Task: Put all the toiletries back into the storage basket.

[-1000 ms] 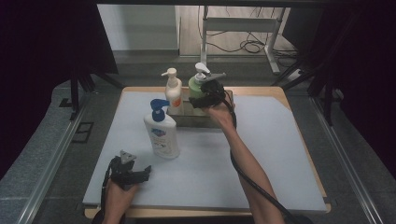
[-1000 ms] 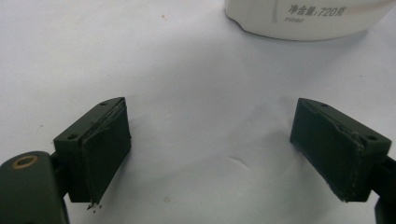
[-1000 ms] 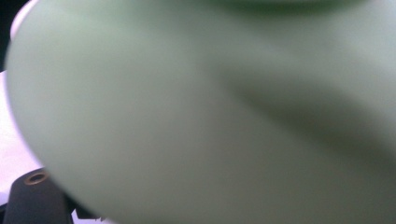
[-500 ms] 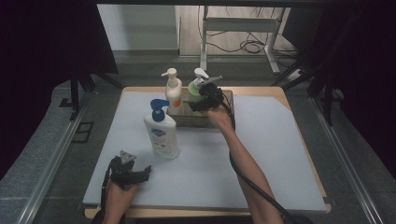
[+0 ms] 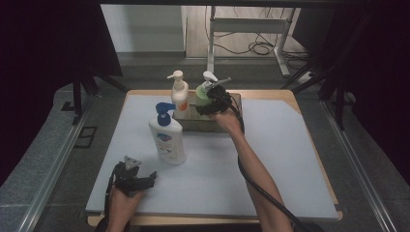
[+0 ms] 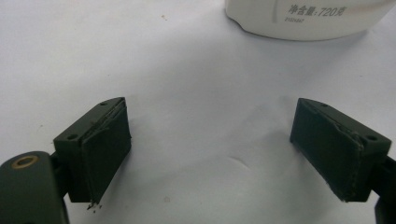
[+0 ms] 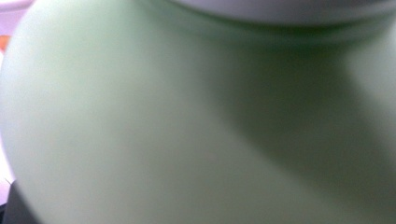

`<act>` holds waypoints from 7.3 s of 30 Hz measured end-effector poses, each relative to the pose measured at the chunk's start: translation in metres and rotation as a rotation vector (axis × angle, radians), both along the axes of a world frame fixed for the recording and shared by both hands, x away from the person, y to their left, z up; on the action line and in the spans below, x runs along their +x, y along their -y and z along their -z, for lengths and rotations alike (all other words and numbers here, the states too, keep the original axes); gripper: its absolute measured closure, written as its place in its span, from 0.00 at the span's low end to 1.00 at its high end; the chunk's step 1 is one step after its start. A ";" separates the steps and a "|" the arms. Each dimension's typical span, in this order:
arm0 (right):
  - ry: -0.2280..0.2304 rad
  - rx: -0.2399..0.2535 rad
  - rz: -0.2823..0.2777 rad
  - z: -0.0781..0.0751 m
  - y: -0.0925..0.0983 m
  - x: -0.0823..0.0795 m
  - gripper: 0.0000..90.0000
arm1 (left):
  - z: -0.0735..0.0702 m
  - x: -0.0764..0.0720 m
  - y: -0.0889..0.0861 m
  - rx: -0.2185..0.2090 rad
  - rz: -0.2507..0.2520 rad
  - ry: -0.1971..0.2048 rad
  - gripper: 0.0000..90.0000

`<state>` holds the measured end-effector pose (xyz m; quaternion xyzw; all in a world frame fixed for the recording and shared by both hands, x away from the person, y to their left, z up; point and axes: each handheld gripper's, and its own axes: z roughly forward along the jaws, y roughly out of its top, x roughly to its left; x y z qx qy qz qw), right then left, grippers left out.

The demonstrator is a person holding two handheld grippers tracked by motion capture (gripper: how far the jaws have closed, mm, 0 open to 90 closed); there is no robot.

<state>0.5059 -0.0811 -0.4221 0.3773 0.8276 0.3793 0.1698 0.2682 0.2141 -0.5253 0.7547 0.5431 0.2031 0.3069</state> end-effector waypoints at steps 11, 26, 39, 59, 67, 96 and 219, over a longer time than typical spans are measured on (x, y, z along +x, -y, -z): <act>-0.005 0.053 -0.015 0.004 0.004 0.003 0.11 | 0.000 0.000 0.000 0.000 -0.001 0.001 0.13; 0.008 0.061 -0.036 0.004 0.018 -0.006 0.00 | 0.000 0.000 0.000 -0.001 -0.001 0.001 0.13; -0.008 0.045 -0.048 0.006 0.042 -0.021 0.15 | 0.000 0.000 0.000 -0.001 -0.001 0.003 0.13; -0.076 0.019 0.078 0.020 0.073 -0.015 0.73 | 0.000 0.000 0.000 -0.001 -0.001 0.002 0.13; -0.098 0.012 0.087 0.028 0.065 -0.007 1.00 | 0.000 0.000 0.000 -0.001 -0.001 0.002 0.13; -0.143 -0.013 0.096 0.037 0.046 0.002 1.00 | 0.000 0.000 0.000 -0.001 -0.001 0.001 0.13; 0.044 -0.088 -0.119 0.022 0.091 -0.130 0.00 | 0.000 -0.001 0.001 0.001 0.004 0.007 0.14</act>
